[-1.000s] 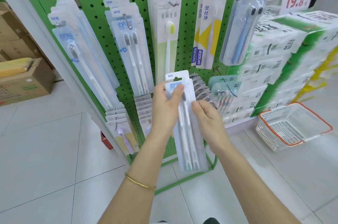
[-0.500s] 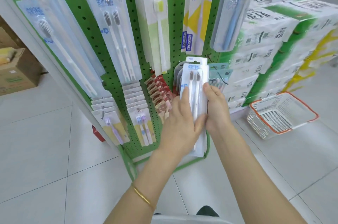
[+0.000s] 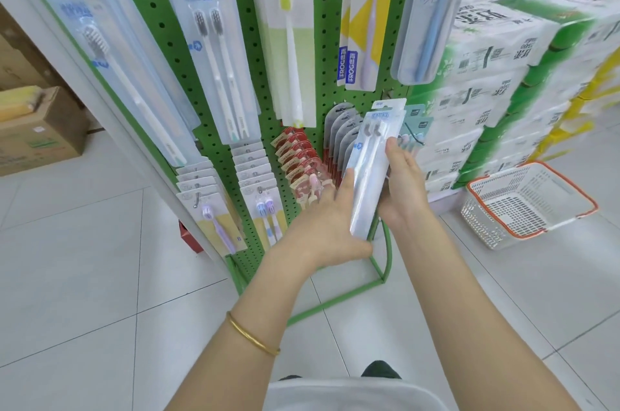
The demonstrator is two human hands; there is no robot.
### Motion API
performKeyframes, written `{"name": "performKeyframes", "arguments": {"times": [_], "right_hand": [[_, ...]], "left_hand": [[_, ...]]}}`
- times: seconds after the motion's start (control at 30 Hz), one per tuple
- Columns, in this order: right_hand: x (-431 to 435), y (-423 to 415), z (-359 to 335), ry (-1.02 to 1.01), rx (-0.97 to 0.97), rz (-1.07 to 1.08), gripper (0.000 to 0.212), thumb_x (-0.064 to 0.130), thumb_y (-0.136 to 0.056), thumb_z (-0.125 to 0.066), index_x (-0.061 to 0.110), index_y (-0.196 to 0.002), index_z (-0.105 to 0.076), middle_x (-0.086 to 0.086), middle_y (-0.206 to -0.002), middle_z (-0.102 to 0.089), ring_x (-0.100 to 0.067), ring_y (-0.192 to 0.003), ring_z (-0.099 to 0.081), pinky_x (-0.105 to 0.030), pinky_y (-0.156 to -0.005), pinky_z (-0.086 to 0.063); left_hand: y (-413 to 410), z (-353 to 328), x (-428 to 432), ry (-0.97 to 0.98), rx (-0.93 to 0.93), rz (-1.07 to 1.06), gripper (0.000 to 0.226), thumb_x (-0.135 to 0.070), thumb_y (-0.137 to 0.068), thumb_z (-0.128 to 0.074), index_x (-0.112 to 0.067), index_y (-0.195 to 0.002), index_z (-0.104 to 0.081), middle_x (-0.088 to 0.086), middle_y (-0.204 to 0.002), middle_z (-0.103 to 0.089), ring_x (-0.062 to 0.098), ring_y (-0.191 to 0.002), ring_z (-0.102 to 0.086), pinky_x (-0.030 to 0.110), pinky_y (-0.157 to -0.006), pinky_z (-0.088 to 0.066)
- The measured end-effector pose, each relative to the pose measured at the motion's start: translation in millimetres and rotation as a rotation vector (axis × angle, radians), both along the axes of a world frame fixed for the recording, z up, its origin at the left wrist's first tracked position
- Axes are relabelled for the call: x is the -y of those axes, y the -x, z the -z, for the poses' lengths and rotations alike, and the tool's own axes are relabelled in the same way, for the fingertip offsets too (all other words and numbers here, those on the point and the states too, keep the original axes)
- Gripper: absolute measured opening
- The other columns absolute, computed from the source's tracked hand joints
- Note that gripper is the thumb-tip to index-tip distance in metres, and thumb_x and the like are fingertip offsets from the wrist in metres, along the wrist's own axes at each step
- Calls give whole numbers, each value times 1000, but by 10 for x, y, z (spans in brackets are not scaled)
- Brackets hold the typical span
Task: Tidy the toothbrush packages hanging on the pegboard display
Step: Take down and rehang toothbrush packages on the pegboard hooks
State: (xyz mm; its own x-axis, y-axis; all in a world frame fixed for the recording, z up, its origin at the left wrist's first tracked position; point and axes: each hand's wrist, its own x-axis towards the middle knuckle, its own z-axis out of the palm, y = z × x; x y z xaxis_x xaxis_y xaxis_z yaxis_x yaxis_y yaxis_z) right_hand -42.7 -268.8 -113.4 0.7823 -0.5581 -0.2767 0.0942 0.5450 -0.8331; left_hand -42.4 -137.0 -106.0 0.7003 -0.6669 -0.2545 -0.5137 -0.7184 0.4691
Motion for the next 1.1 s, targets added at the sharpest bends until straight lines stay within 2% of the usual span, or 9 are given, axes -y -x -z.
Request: {"name": "performKeyframes", "arguments": {"times": [0.1,0.23,0.4,0.57,0.67,0.77,0.93,1.03,1.1], "right_hand": [[-18,11,5,89,-54,-114,36,45,-94,-52,11,-106,-54,-4,-84,-60,-17,-68,-58,-25,-54,-48],[8,-3,87,208,-108,-53,15,17,-93,-59,12,-102,-48,-9,-100,-62,-22,-81,-61,-35,-66,-50],[37,77,96,349,-137,-121,17,8,-93,-58,8,-110,-57,-8,-102,-71,-21,-84,-70,-45,-71,-56],[79,180,8,369,1,-248,12,3,-90,-60,11,-99,-60,-4,-91,-74,-20,-78,-71,-43,-72,-54],[54,230,-48,407,56,-376,14,3,-88,-61,12,-98,-61,-2,-87,-74,-21,-76,-71,-47,-77,-51],[27,263,-101,371,117,-451,14,0,-87,-61,12,-94,-60,-2,-85,-74,-18,-73,-71,-36,-66,-54],[11,271,-124,318,153,-584,18,6,-76,-67,10,-92,-60,-3,-88,-74,-18,-76,-71,-28,-59,-56],[-12,246,-128,274,188,-667,33,25,-72,-79,9,-97,-62,-6,-98,-71,-20,-84,-68,-33,-67,-58],[-71,202,-151,219,207,-776,70,48,-63,-83,3,-111,-59,-12,-111,-65,-27,-98,-62,-47,-90,-52]], "left_hand": [[-77,-52,-40,141,-258,18,104,-14,-81,-63,-30,-150,13,4,-157,-14,25,-129,-41,25,-87,-42],[-104,-54,-118,380,-536,13,83,13,-85,-49,-23,-149,-10,3,-145,-36,16,-129,-41,27,-99,-41],[-113,43,-113,467,-578,-237,21,-19,-98,-50,-20,-119,-53,5,-118,-64,21,-105,-62,40,-94,-50],[-226,-68,-49,556,-567,-367,31,-43,-99,-40,-22,-114,-57,1,-114,-68,18,-101,-66,35,-85,-53],[-331,-271,17,723,-403,-403,28,-35,-99,-46,-18,-118,-55,1,-112,-68,17,-97,-67,34,-76,-55],[-388,-475,57,871,-252,-454,18,-25,-98,-50,-15,-113,-54,5,-109,-67,20,-94,-66,38,-76,-56],[-402,-697,9,1054,-241,-525,8,-20,-97,-53,-16,-101,-59,2,-93,-67,16,-81,-65,40,-78,-55],[-394,-789,-64,1148,-395,-512,10,-18,-97,-52,-13,-101,-60,3,-88,-68,16,-78,-65,40,-77,-55],[-408,-869,-130,1236,-484,-478,11,-16,-97,-51,-11,-99,-61,3,-86,-67,15,-77,-65,37,-75,-55]]}}
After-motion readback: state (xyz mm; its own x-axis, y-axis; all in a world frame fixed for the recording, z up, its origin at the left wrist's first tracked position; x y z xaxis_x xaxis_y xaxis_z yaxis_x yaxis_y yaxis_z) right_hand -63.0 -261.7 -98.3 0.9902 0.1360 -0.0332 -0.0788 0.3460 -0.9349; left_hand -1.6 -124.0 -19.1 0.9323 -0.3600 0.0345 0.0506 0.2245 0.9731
